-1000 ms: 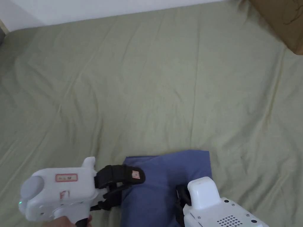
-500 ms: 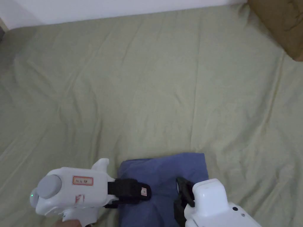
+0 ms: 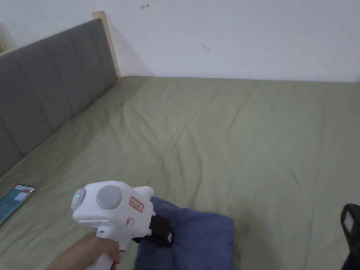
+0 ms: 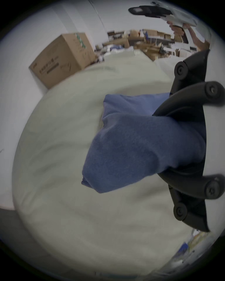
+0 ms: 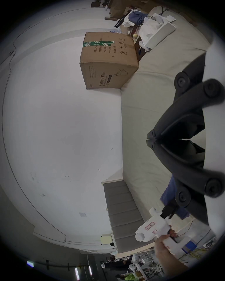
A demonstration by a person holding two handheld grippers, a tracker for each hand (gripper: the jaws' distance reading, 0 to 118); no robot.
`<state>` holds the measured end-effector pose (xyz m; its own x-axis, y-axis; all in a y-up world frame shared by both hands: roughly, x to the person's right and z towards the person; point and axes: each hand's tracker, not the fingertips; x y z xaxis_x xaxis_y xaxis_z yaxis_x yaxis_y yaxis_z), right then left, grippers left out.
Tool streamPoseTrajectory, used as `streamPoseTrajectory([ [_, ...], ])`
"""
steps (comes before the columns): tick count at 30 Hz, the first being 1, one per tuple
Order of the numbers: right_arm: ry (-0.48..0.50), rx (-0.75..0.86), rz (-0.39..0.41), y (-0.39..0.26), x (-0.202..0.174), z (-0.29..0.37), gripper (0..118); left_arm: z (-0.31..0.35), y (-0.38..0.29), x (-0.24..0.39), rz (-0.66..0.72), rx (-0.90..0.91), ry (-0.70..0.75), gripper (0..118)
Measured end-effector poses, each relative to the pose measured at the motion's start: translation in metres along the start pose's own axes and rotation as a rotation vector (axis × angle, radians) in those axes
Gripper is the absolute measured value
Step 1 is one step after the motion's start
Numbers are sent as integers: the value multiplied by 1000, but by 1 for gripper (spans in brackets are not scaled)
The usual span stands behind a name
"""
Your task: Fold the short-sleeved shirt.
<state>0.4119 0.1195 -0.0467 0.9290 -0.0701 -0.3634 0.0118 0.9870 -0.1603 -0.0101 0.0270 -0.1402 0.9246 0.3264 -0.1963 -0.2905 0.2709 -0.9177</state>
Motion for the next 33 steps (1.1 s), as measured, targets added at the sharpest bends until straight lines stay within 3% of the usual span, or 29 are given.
streamPoseTrajectory([
  [10, 17, -114, 31, -12, -31, -12, 0, 33, 67, -114, -61, -20, 541, 28],
  [15, 17, -163, 56, -18, -36, -20, 0, 41, 88, -157, -77, -27, 716, 28],
  [17, 23, -184, 36, -20, -35, -25, 0, 44, 87, -164, -93, -35, 722, 46],
  [18, 31, -193, 29, -21, -35, -27, 0, 46, 86, -168, -68, -29, 709, 66],
  [19, 36, -202, 26, -20, -36, -28, 0, 48, 85, -172, -46, -33, 694, 97],
  [20, 38, -206, 29, -20, -37, -28, 0, 54, 83, -170, -41, -22, 697, 111],
  [25, 48, -203, 27, -19, -35, -27, 0, 87, 70, -152, 26, 91, 584, 113],
  [27, 55, -193, 18, -16, -34, -24, 0, 94, 59, -135, 42, 102, 507, 101],
  [30, 48, -174, 21, -12, -26, -18, 0, 103, 40, -97, -13, 204, 451, 13],
  [31, 44, -163, 19, -9, -23, -16, 0, 105, 30, -80, -12, 243, 443, 3],
  [33, 29, -149, 12, -4, -17, -11, 0, 110, 7, -47, -35, 363, 402, 1],
])
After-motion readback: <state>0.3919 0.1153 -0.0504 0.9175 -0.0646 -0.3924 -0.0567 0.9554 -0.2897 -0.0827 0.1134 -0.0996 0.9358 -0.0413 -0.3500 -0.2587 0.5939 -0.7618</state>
